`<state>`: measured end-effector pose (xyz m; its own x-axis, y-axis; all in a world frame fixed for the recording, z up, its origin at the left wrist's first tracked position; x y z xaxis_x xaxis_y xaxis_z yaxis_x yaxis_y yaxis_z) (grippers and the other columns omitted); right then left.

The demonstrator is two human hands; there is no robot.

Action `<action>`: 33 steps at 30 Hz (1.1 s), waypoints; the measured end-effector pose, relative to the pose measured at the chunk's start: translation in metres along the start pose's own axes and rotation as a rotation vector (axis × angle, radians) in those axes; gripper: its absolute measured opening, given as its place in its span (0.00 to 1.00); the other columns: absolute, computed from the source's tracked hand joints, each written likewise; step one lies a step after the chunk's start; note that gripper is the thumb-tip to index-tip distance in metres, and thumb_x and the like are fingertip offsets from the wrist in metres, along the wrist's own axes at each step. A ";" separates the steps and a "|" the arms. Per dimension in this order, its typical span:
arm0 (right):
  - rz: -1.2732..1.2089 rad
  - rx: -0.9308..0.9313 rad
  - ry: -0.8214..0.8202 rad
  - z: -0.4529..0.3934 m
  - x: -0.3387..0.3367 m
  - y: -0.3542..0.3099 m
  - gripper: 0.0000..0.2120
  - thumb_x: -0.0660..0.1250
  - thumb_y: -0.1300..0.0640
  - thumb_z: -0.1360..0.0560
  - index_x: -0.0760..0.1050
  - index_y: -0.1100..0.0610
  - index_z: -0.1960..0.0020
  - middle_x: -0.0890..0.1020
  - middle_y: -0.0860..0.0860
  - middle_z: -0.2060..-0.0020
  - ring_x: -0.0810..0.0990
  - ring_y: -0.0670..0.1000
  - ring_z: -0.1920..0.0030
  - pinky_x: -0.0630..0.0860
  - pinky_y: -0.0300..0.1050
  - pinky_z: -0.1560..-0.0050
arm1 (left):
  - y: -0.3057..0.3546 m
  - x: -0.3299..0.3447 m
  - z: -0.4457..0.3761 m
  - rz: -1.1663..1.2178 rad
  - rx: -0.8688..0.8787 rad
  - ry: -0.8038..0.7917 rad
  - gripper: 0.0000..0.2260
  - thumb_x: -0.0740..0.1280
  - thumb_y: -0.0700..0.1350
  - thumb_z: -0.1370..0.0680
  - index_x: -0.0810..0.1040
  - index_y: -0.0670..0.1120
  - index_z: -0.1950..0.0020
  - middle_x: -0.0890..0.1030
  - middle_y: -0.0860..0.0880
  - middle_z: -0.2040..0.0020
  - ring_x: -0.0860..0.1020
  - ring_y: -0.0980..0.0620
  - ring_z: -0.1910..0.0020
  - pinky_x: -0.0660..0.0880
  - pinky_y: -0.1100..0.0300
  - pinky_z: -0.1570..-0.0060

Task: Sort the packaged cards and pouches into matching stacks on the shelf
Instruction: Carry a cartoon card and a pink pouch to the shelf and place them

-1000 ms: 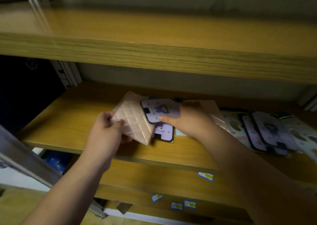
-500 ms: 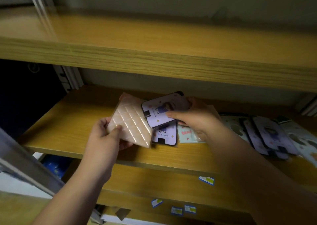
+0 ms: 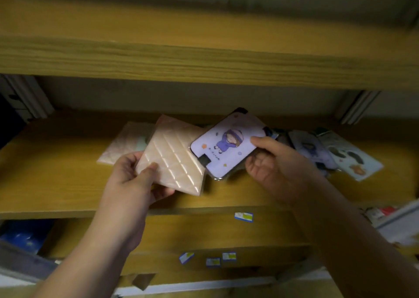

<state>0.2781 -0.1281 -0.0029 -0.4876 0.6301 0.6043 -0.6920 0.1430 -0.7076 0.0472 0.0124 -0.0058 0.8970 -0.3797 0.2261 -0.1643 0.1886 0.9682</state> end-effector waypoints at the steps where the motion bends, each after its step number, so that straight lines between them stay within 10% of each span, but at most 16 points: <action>1: -0.011 -0.018 0.019 0.008 -0.008 -0.006 0.12 0.69 0.63 0.24 0.78 0.63 0.42 0.87 0.59 0.50 0.87 0.55 0.52 0.83 0.49 0.54 | -0.002 0.008 0.006 0.001 -0.012 -0.018 0.07 0.63 0.37 0.18 0.77 0.46 0.44 0.87 0.50 0.57 0.85 0.53 0.61 0.79 0.60 0.69; 12: 0.319 -0.118 0.282 0.115 -0.139 -0.073 0.15 0.56 0.49 0.17 0.77 0.55 0.43 0.86 0.55 0.53 0.86 0.54 0.58 0.83 0.47 0.64 | -0.033 0.137 0.107 0.097 -0.261 -0.430 0.13 0.67 0.36 0.26 0.82 0.40 0.43 0.86 0.39 0.47 0.86 0.48 0.56 0.83 0.56 0.66; 17: 0.346 -0.095 0.292 0.189 -0.210 -0.104 0.11 0.60 0.60 0.20 0.77 0.64 0.43 0.85 0.61 0.54 0.86 0.57 0.61 0.83 0.51 0.64 | -0.049 0.201 0.178 0.093 -0.286 -0.527 0.15 0.68 0.32 0.32 0.79 0.40 0.46 0.86 0.37 0.48 0.86 0.42 0.55 0.83 0.51 0.65; 22: 0.381 -0.175 0.296 0.266 -0.284 -0.161 0.18 0.57 0.58 0.16 0.70 0.65 0.29 0.78 0.66 0.35 0.79 0.66 0.40 0.71 0.64 0.34 | -0.067 0.276 0.263 0.052 -0.275 -0.590 0.21 0.68 0.34 0.34 0.76 0.37 0.41 0.85 0.36 0.48 0.86 0.40 0.55 0.83 0.52 0.67; 33: 0.121 -0.362 0.321 0.375 -0.454 -0.242 0.21 0.63 0.49 0.21 0.74 0.58 0.31 0.84 0.60 0.42 0.83 0.63 0.43 0.79 0.65 0.44 | -0.124 0.448 0.362 -0.029 -0.357 -0.644 0.25 0.69 0.36 0.35 0.78 0.45 0.38 0.87 0.42 0.48 0.87 0.44 0.54 0.83 0.53 0.65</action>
<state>0.4671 -0.7352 0.0316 -0.3256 0.8534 0.4070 -0.3832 0.2744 -0.8820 0.3203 -0.5092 0.0140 0.4623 -0.8248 0.3254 0.0975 0.4120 0.9059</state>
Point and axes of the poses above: each hand's wrist, its own z-axis away from the middle knuckle, its own x-axis out of the palm, y = z × x, the point moved 9 cm from there along -z, towards the middle knuckle
